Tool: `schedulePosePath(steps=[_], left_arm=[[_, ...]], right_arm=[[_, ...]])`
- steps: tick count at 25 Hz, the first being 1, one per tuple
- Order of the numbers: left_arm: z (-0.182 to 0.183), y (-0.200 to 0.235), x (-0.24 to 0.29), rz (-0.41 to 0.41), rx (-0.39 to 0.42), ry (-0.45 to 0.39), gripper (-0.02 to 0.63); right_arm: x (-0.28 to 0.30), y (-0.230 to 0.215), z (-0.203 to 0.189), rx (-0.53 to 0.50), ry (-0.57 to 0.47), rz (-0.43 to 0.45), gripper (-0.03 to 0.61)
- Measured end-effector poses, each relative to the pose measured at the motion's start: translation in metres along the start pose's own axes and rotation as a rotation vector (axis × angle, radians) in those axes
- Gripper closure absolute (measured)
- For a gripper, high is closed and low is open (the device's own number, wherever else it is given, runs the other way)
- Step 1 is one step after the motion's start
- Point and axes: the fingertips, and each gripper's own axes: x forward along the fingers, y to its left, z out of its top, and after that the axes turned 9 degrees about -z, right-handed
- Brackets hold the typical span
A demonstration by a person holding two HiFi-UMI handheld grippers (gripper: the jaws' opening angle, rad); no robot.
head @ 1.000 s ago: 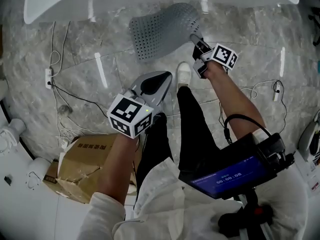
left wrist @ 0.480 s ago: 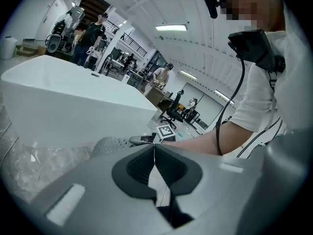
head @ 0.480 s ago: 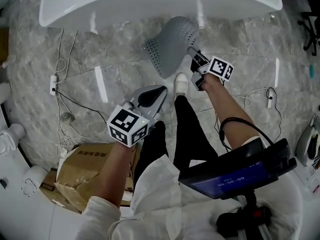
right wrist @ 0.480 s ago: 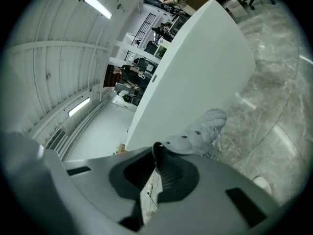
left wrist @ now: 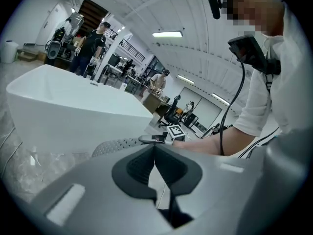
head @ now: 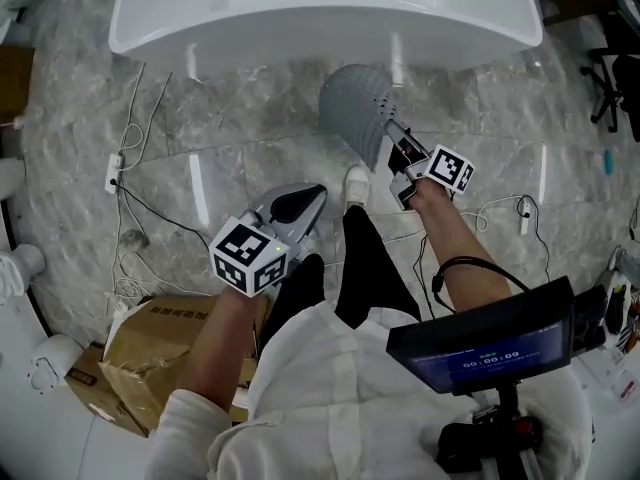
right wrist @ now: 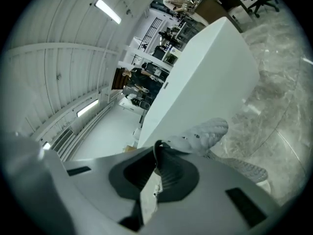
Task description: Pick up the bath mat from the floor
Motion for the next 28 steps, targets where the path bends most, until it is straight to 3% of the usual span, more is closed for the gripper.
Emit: schedulePosePath(steps=[12,16,20,28], left_arm=[[0.044,-0.068,-0.066,-0.04,0.086,-0.032,0.607],[0.056,-0.087,-0.085,-0.031,0.101,-0.033,0.607],[0.06,-0.108,-0.102,-0.036,0.095,-0.057,0.607],[0.069,-0.135,-0.124,-0.05,0.162,-0.057,0.607]], right_arm=[[-0.111,0.11,0.008,-0.028,-0.104,0.061,0.568],[-0.158,0.141,0.02,-0.066,-0.141,0.045,0.568],[-0.2,0.173,0.022,-0.074,-0.188,0.091,0.568],[-0.254,0.24,0.014,-0.104,-0.248,0.188,0.566]])
